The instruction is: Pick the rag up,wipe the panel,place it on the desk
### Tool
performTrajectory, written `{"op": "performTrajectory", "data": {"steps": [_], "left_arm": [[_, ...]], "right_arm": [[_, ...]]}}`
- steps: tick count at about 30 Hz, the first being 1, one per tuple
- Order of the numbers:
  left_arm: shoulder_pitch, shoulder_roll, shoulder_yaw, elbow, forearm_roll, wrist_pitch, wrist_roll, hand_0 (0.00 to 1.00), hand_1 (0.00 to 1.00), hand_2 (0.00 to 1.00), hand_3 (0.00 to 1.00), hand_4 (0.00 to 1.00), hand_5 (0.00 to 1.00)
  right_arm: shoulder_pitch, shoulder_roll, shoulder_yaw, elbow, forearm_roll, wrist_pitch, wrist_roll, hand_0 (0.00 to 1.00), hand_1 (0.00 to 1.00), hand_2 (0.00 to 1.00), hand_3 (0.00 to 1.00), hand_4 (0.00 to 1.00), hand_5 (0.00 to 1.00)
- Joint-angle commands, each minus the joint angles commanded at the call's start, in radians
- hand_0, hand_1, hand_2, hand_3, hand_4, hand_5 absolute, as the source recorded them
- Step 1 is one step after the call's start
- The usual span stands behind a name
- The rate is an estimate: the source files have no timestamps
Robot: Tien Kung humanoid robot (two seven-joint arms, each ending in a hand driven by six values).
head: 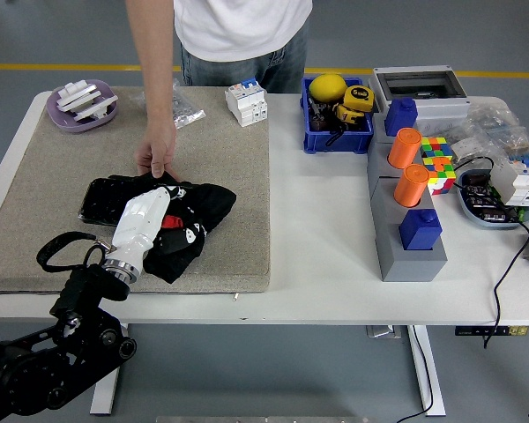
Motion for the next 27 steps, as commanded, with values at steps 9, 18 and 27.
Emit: {"op": "performTrajectory", "data": {"steps": [9, 18, 27], "left_arm": [[0.003, 0.009, -0.052, 0.049, -0.018, 0.007, -0.007, 0.295, 0.198, 0.463, 0.443, 0.154, 0.002], [0.009, 0.019, -0.128, 0.115, -0.023, 0.009, -0.011, 0.296, 0.199, 0.462, 0.443, 0.154, 0.002], [0.016, 0.027, -0.195, 0.151, -0.017, 0.011, -0.013, 0.296, 0.198, 0.461, 0.438, 0.141, 0.002]], "right_arm": [[0.0, 0.001, -0.001, 0.001, 0.0, 0.0, 0.0, 0.705, 0.632, 0.684, 0.638, 0.998, 0.562], [0.0, 0.001, 0.0, 0.001, 0.001, 0.0, -0.001, 0.705, 0.631, 0.684, 0.637, 0.998, 0.562], [-0.001, 0.002, -0.001, 0.0, 0.002, 0.001, 0.0, 0.705, 0.631, 0.684, 0.638, 0.998, 0.561]]}}
